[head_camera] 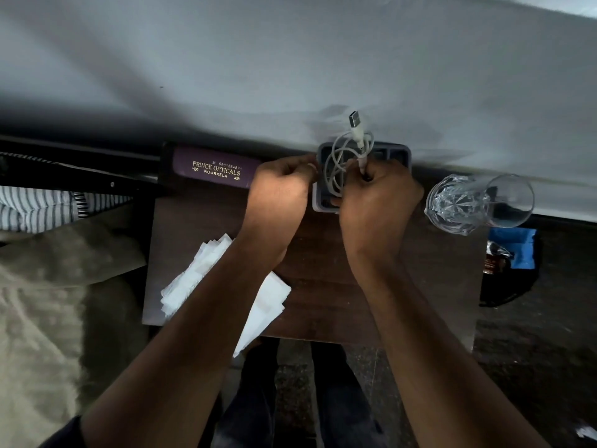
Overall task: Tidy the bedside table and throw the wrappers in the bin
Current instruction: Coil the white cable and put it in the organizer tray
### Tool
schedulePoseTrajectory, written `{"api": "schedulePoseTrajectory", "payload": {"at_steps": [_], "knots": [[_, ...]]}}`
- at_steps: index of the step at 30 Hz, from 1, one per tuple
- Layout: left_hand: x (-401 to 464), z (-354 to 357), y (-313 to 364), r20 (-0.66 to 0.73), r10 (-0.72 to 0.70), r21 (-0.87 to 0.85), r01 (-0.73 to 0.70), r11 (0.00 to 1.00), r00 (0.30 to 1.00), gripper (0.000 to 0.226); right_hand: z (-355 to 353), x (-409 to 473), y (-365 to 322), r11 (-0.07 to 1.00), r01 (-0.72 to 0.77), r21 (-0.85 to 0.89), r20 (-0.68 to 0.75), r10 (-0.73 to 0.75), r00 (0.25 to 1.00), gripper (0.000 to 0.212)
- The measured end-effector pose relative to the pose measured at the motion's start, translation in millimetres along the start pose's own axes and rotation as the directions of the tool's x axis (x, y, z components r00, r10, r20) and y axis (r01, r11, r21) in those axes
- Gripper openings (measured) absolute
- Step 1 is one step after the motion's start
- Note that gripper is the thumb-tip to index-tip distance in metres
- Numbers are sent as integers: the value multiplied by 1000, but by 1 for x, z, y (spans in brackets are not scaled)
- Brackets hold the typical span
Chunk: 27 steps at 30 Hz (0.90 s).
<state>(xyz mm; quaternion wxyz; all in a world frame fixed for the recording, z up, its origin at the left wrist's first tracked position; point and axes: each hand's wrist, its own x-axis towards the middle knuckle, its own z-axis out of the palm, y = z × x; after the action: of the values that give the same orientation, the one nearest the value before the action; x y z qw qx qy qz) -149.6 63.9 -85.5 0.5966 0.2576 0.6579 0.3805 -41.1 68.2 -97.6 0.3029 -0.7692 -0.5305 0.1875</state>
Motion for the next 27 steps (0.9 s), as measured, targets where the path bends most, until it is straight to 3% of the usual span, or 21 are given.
{"api": "schedulePoseTrajectory", "payload": {"at_steps": [8, 14, 21, 27], "knots": [[0, 7, 1, 42, -31, -90, 35, 995, 999, 35, 22, -7, 9, 1000, -15, 15, 190, 12, 982, 27], [6, 7, -6, 49, 33, 76, -36, 996, 998, 25, 16, -12, 12, 997, 35, -63, 167, -24, 986, 18], [6, 9, -7, 62, 173, 241, -183, 953, 983, 24, 0, -11, 27, 996, -7, 87, 425, -30, 905, 22], [10, 8, -12, 39, 241, 233, -243, 941, 970, 20, -12, -12, 31, 987, -84, 138, 342, 32, 939, 11]]}}
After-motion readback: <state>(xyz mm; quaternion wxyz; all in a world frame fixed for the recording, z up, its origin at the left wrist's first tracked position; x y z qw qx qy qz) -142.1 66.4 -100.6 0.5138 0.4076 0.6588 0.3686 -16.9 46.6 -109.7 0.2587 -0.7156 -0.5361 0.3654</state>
